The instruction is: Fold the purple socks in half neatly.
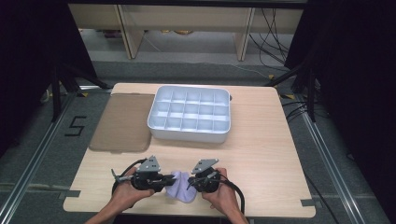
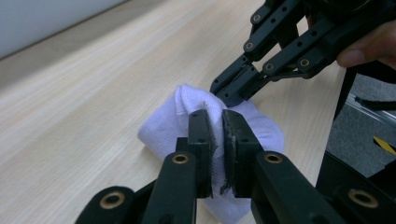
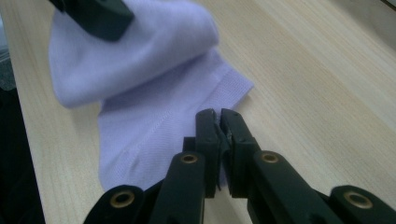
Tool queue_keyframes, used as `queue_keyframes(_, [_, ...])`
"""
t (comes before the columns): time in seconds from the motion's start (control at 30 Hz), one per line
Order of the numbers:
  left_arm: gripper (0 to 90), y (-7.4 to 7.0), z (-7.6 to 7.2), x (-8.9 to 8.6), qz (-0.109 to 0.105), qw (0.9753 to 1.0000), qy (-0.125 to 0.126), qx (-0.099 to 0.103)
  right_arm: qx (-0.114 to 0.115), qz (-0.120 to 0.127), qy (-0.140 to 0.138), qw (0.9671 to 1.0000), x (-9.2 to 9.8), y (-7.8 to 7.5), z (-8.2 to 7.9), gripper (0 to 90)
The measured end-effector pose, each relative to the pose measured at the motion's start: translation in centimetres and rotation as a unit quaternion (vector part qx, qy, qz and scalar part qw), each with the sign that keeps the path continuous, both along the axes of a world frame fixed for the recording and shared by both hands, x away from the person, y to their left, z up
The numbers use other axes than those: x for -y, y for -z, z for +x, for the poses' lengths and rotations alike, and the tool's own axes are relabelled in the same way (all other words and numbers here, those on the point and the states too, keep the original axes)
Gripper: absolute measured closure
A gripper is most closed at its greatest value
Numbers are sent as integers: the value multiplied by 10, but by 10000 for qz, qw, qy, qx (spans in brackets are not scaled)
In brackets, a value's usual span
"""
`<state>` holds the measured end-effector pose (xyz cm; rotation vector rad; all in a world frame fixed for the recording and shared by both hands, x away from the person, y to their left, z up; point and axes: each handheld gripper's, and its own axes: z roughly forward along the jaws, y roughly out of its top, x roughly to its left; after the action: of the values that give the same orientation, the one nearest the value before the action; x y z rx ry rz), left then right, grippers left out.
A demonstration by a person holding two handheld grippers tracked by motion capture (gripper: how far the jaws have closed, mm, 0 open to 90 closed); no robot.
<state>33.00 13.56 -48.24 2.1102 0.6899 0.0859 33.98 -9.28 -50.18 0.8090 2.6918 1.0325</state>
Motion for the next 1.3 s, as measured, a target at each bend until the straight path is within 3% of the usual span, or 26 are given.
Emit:
queue_keyframes(0.1, [818, 3, 1, 5, 34, 9999, -69, -81, -67, 21, -71, 10000, 1, 0, 1, 864])
queue_keyframes(0.13, [817, 4, 2, 6, 57, 9999, -71, -99, -62, 18, 127, 9999, 1, 1, 0, 864])
queue_keyframes(0.3, [800, 9, 3, 10, 72, 9999, -25, -116, -126, 18, 94, 9999, 2, -1, 0, 849])
queue_keyframes(0.4, [782, 10, 2, 11, -27, 9998, -98, -187, -96, 133, 129, 9998, 4, -3, 1, 856])
queue_keyframes(0.43, [780, 10, 4, 10, 92, 9999, 4, -95, -23, 252, 211, 9995, 5, -3, 1, 865])
queue_keyframes(0.53, [757, 11, 3, 12, 4, 9999, 31, -135, 142, 289, 322, 9990, 12, -13, 0, 868])
queue_keyframes(0.57, [734, 11, 3, 12, -6, 9999, 40, -153, 135, 299, 344, 9989, 15, -15, 0, 868])
queue_keyframes(0.6, [668, 10, 3, 12, -94, 9995, 5, -307, 211, 290, 364, 9987, 21, -16, 2, 868])
queue_keyframes(0.7, [595, 7, 3, 11, -164, 9994, 60, -302, 142, 267, 417, 9987, 24, -17, 3, 868])
queue_keyframes(0.73, [568, 4, 4, 11, -224, 9993, 94, -269, 164, 386, 472, 9980, 24, -15, 4, 868])
queue_keyframes(0.83, [499, -2, 4, 6, -409, 9988, 20, -272, 190, 346, 411, 9984, 27, -20, 4, 868])
queue_keyframes(0.9, [513, -7, 5, -1, -488, 9983, 37, -312, 236, 448, 522, 9974, 27, -21, 3, 868])
queue_keyframes(0.93, [537, -11, 7, -11, -487, 9987, 35, -174, 271, 423, 490, 9975, 29, -23, 3, 868])
queue_keyframes(1.07, [645, -11, 11, -28, -535, 9985, -22, -130, 299, 466, 517, 9971, 30, -27, 3, 868])
queue_keyframes(1.1, [695, -8, 11, -30, -489, 9987, -63, -148, 366, 549, 535, 9964, 28, -27, 3, 868])
queue_keyframes(1.13, [727, -4, 10, -30, -358, 9993, -39, -133, 293, 512, 495, 9970, 29, -30, 2, 869])
queue_keyframes(1.23, [802, 8, 6, -25, -97, 9995, 239, -179, 328, 559, 401, 9971, 22, -34, -3, 869])
queue_keyframes(1.27, [812, 15, 2, -17, 149, 9988, 454, -110, 368, 574, 298, 9972, 20, -34, -4, 870])
queue_keyframes(1.3, [824, 18, -1, -14, 342, 9981, 501, -78, 307, 556, 294, 9975, 17, -36, -7, 871])
